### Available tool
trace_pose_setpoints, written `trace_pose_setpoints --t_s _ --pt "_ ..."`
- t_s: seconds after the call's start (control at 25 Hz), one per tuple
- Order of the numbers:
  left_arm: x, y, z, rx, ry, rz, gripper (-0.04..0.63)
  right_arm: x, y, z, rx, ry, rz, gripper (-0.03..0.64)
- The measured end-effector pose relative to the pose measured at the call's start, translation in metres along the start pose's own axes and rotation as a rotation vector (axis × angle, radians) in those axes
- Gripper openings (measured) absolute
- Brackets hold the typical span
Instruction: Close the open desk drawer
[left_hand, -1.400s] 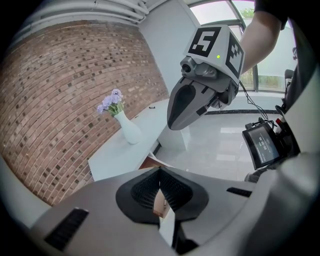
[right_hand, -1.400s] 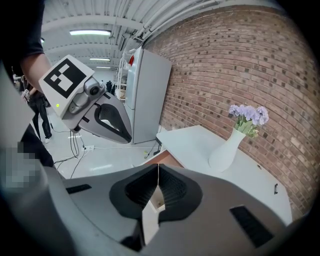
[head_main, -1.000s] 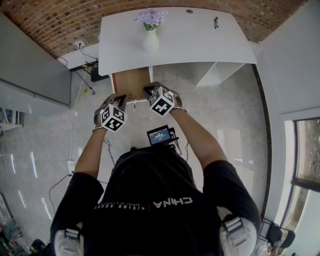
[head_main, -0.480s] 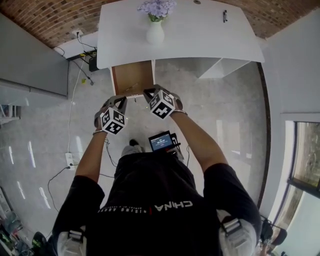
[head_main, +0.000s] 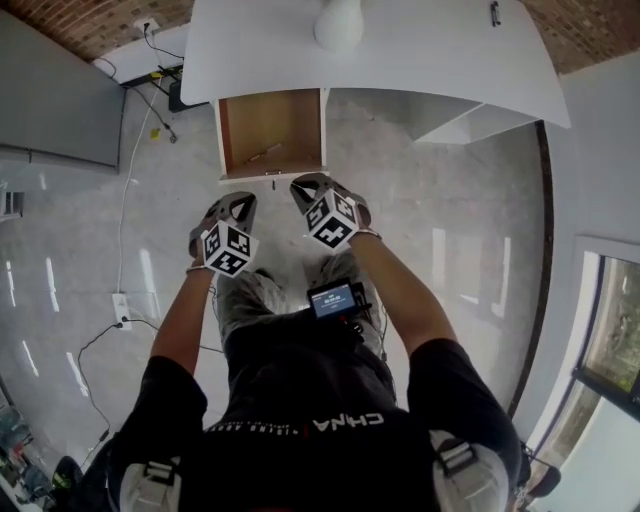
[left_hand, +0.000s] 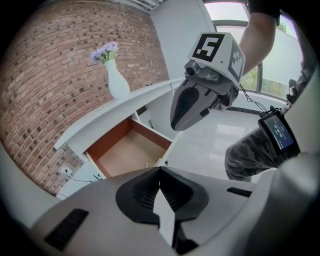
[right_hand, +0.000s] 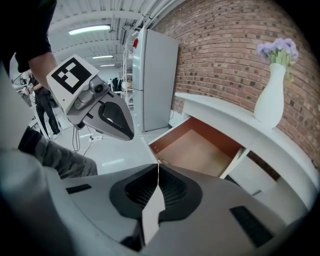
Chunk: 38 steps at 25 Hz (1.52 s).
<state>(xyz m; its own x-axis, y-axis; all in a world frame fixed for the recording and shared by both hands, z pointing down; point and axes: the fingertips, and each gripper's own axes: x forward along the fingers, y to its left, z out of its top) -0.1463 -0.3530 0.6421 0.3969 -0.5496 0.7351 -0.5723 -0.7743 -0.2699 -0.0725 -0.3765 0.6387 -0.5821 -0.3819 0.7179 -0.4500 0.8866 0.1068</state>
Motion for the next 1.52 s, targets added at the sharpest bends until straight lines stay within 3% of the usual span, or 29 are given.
trace_pose_setpoints --t_s 0.24,0.44,0.6,0.92,1.08,1.52 --pt "0.092 -0.019 -0.06 0.002 -0.05 0.034 0.012 0.091 0.026 -0.067 -0.064 -0.049 0.018 0.015" --pt "0.154 -0.02 -0.078 0.024 -0.169 0.093 0.012 0.138 0.026 -0.081 -0.153 -0.212 -0.018 0.015" --pt "0.178 -0.015 -0.093 0.096 -0.253 0.173 0.012 0.167 0.028 -0.089 -0.259 -0.314 -0.077 0.015" --pt "0.186 -0.015 -0.105 0.218 -0.316 0.235 0.012 0.175 0.022 -0.098 -0.362 -0.43 -0.17 0.015" --pt "0.179 -0.014 -0.105 0.157 -0.349 0.211 0.012 0.176 0.023 -0.1 -0.35 -0.423 -0.167 0.015" --pt "0.178 -0.011 -0.11 0.18 -0.363 0.232 0.012 0.172 0.016 -0.108 -0.327 -0.41 -0.2 0.016"
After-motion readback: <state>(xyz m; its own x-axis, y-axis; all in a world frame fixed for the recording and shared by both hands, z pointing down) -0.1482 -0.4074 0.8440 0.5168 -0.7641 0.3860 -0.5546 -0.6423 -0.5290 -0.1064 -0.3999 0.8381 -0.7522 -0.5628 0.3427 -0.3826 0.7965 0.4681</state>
